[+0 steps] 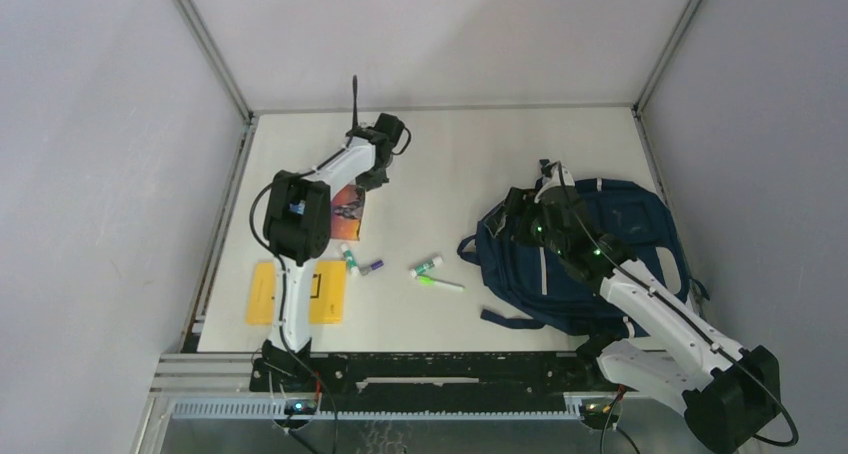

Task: Pack the student bag
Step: Adjust the book at the center of the board.

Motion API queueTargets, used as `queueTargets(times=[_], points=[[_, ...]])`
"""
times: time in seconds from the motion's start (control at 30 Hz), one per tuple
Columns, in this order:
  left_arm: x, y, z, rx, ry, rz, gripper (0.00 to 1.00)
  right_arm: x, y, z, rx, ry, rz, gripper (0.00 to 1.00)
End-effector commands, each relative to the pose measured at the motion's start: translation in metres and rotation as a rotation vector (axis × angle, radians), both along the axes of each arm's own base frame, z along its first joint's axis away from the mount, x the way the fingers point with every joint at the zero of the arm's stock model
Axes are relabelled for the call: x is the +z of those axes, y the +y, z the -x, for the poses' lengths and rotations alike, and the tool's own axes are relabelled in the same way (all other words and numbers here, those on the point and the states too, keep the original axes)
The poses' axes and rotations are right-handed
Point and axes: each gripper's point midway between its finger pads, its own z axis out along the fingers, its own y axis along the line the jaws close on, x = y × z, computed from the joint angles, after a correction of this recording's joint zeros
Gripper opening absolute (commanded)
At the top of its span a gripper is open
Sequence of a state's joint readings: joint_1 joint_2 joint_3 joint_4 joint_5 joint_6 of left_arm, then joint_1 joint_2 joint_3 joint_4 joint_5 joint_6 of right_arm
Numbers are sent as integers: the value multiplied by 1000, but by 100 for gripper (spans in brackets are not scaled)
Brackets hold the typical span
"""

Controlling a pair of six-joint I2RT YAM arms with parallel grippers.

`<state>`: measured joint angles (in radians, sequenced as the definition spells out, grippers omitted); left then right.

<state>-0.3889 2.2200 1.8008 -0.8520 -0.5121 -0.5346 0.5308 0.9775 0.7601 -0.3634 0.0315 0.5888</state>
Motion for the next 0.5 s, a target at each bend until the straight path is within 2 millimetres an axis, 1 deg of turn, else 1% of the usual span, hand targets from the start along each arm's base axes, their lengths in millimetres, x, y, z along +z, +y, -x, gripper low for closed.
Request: queueTargets(times=[0.0, 0.03, 0.07, 0.13, 0.23, 0.3, 0.37, 0.47], points=[[14, -10, -18, -102, -41, 44, 1, 9, 0, 2, 0, -29, -18, 88], [20, -17, -19, -144, -56, 59, 0, 9, -1, 2, -3, -30, -16, 88], [26, -20, -22, -171, -77, 51, 0, 8, -2, 3, -5, -29, -16, 88], [39, -36, -24, -262, -108, 48, 0, 7, -3, 4, -7, -27, -13, 88], [57, -70, -22, -426, -156, 61, 0, 7, -5, 4, -14, -28, -10, 88], [66, -99, -14, -558, -183, 56, 0, 7, -7, 4, -18, -27, -12, 88], [72, -121, -2, -673, -192, 20, 0, 6, -15, 0, -34, -23, -9, 88], [75, -140, 19, -808, -194, 3, 0, 5, -33, -5, -68, -1, -27, 88]])
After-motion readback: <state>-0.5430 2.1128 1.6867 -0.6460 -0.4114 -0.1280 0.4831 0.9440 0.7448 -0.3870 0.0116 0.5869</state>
